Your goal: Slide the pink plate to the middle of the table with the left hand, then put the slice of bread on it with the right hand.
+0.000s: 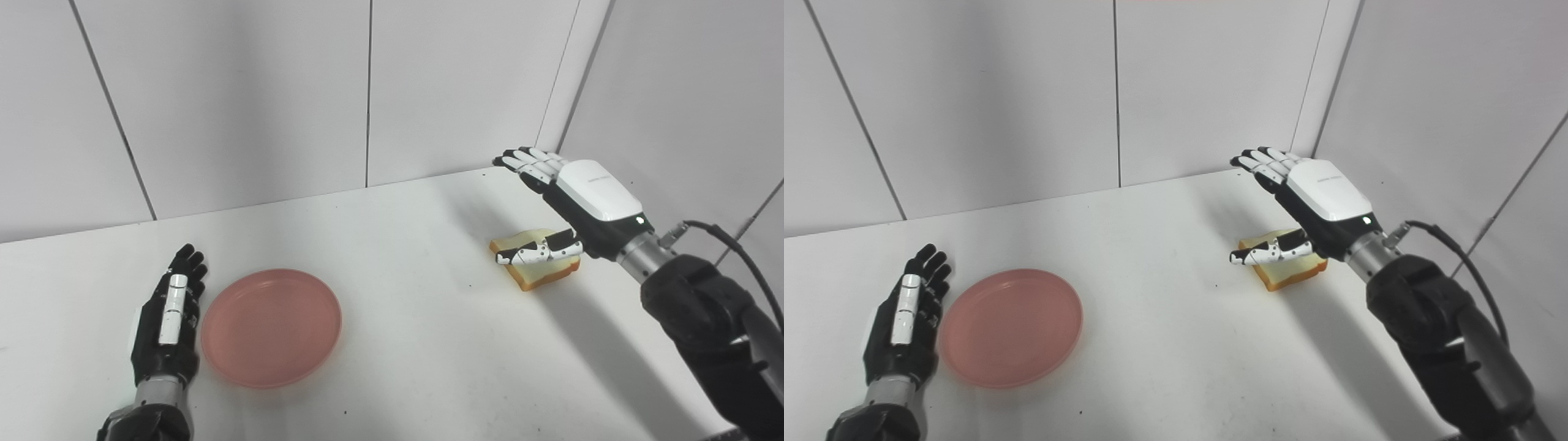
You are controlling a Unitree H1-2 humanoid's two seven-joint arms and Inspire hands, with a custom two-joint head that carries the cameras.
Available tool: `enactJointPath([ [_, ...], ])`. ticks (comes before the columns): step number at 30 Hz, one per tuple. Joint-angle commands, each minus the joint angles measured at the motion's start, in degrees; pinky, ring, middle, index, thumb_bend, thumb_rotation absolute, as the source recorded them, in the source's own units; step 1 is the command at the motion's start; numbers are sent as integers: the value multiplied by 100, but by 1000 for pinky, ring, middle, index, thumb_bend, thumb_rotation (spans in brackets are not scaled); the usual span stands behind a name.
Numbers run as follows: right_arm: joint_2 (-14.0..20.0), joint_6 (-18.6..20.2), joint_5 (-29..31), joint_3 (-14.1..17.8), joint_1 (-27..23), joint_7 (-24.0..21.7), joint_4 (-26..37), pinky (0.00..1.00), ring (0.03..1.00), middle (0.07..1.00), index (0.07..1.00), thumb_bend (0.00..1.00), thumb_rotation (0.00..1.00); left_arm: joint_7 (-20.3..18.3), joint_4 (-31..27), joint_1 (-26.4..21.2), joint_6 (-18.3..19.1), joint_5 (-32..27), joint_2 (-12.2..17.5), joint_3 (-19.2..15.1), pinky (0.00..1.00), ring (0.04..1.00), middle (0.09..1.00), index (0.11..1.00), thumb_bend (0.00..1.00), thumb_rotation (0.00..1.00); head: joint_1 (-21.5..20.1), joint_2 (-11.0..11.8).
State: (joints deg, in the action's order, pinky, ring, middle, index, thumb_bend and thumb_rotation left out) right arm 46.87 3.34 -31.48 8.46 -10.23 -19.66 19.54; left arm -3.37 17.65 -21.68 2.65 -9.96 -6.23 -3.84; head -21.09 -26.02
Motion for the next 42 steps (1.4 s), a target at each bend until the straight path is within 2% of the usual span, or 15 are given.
enactJointPath([
  [1,304,-72,47,-8,-325,-83,-157,969,956,929,881,1000,492,7,30,-14,113,21,51,34,1000,935,900,840,730,708,0,-2],
  [4,683,-47,-27,-336,-679,-627,-519,998,994,969,919,1000,424,5,37,-5,89,8,50,30,1000,933,899,838,727,707,-3,1],
  [6,894,20,-4,-544,-883,-1017,-684,999,996,968,924,1000,408,9,21,3,99,-4,43,26,1000,932,898,836,725,705,-3,2],
  [9,1115,176,144,-751,-1052,-1522,-857,985,980,963,931,1000,334,0,14,19,102,-13,33,30,1000,933,901,838,720,701,-2,-2],
  [13,1310,113,50,-934,-1116,-1792,-1058,911,972,973,965,1000,219,12,5,44,124,-16,7,38,1000,933,898,842,721,698,12,-4],
  [16,1418,52,-44,-1040,-1143,-1895,-1134,901,970,975,975,1000,169,22,9,54,115,7,2,52,1000,932,899,846,715,704,33,-5],
  [19,1487,38,-234,-1194,-1254,-2044,-1176,882,960,982,989,1000,51,28,4,61,124,16,2,56,1000,936,903,846,709,710,47,-4],
  [21,1510,108,-323,-1306,-1377,-2206,-1193,879,961,989,994,1000,19,46,-51,72,170,34,1,65,1000,934,903,842,701,712,47,-4],
  [27,1489,389,-640,-1575,-1742,-2719,-1246,891,965,998,998,1000,40,40,-59,75,190,11,21,50,1000,938,907,845,691,706,63,-1],
  [31,1468,431,-918,-1820,-1977,-2997,-1432,906,968,1000,1000,1000,73,34,-46,83,170,10,18,55,1000,936,904,833,690,705,46,11],
  [37,1399,271,-1310,-2123,-2084,-2941,-1707,951,988,1000,994,1000,102,43,9,89,125,7,-17,53,1000,927,894,826,692,706,86,13],
  [38,1383,251,-1378,-2166,-2097,-2922,-1741,993,999,1000,993,1000,104,45,17,90,122,9,-20,52,1000,928,895,828,689,710,86,13],
  [42,1284,91,-1687,-2392,-2239,-2824,-1922,1000,1000,1000,981,1000,118,55,-9,108,135,60,8,71,1000,928,902,844,705,724,90,2],
])
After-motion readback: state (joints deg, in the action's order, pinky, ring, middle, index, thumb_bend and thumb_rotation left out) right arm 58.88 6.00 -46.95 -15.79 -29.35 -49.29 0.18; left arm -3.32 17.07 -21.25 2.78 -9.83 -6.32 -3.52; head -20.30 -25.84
